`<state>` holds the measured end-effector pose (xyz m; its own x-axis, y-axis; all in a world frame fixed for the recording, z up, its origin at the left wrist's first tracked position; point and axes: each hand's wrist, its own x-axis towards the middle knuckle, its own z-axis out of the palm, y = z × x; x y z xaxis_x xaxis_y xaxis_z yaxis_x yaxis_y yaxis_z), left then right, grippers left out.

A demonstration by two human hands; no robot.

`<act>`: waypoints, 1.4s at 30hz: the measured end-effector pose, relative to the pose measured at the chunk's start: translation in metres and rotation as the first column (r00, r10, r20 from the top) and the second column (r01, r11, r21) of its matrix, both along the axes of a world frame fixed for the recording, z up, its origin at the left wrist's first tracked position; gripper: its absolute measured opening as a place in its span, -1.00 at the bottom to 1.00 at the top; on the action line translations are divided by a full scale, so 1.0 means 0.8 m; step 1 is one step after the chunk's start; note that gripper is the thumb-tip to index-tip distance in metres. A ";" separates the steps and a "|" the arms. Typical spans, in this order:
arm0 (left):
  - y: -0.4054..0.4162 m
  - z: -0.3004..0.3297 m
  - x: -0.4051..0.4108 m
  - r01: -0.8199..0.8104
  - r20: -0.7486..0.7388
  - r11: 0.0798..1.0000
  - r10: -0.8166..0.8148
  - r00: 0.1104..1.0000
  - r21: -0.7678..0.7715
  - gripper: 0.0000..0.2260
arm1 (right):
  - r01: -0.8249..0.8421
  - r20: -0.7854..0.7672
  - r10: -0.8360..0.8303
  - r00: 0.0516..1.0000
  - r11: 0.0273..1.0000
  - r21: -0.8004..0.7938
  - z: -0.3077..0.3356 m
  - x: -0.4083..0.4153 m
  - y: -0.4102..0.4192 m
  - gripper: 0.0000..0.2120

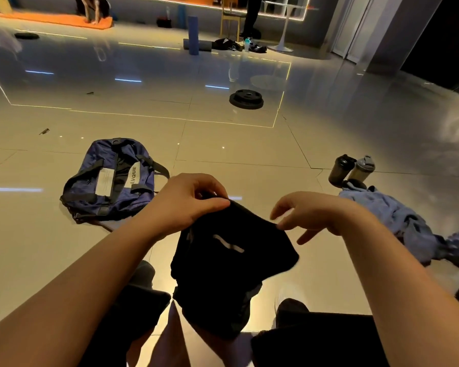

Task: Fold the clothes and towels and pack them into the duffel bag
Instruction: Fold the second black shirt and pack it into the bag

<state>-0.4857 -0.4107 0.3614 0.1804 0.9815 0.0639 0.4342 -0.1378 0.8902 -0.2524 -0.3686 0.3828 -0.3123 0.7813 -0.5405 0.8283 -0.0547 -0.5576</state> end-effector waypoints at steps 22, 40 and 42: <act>0.004 -0.001 -0.022 -0.017 0.089 0.999 0.014 0.996 0.040 -0.93 | -0.024 -0.553 0.016 0.833 1.000 -0.007 0.001 -0.024 -0.004 -0.87; 0.030 -0.011 0.023 -0.004 0.219 0.994 0.028 0.975 -0.111 -0.58 | -0.164 -0.271 0.220 0.937 0.962 0.217 0.030 -0.022 -0.020 -0.61; 0.034 -0.014 0.024 0.041 0.261 0.992 -0.009 0.965 -0.119 -0.68 | -0.129 -0.307 0.201 0.930 0.962 0.241 0.033 -0.018 -0.019 -0.63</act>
